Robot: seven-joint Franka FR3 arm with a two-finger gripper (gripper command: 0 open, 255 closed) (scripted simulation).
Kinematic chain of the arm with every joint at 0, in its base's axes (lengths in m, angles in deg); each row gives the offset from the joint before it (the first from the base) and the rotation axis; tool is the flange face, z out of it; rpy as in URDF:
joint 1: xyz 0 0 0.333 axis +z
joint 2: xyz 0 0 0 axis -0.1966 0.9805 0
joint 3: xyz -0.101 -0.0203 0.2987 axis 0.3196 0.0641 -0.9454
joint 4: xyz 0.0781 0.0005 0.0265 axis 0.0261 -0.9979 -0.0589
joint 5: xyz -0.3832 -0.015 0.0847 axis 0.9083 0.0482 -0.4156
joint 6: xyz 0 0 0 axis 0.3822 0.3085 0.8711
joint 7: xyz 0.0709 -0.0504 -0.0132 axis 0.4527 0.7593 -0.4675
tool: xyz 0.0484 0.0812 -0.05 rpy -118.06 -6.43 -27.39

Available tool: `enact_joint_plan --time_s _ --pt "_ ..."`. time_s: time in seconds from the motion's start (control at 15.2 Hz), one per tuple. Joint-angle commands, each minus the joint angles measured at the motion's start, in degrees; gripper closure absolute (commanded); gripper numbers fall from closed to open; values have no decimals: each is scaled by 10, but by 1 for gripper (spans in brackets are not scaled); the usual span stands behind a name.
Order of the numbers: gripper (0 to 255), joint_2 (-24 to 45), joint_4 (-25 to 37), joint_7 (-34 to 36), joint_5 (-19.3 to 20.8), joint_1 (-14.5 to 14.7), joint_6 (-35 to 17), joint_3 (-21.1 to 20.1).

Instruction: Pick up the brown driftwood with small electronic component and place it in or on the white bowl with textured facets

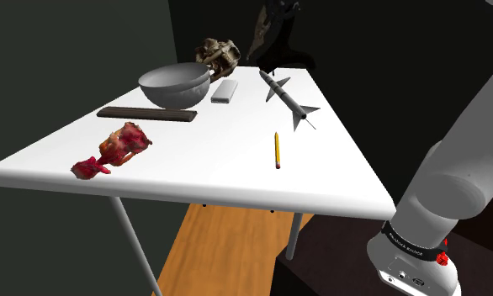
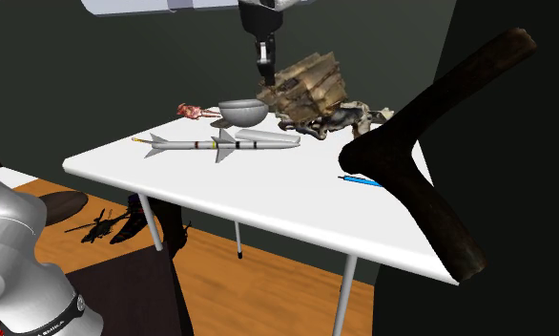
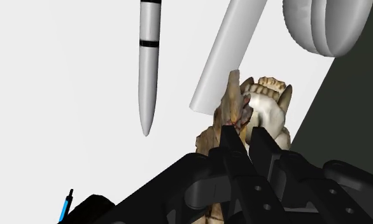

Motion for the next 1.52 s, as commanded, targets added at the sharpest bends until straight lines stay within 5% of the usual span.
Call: enact_joint_plan --time_s 0.0,0.73,1.45 --pt "255 6 20 5 -1 -1 14 2" --pt "255 -38 -34 151 37 63 -68 -103" --pt "255 0 5 304 87 121 -123 -205"
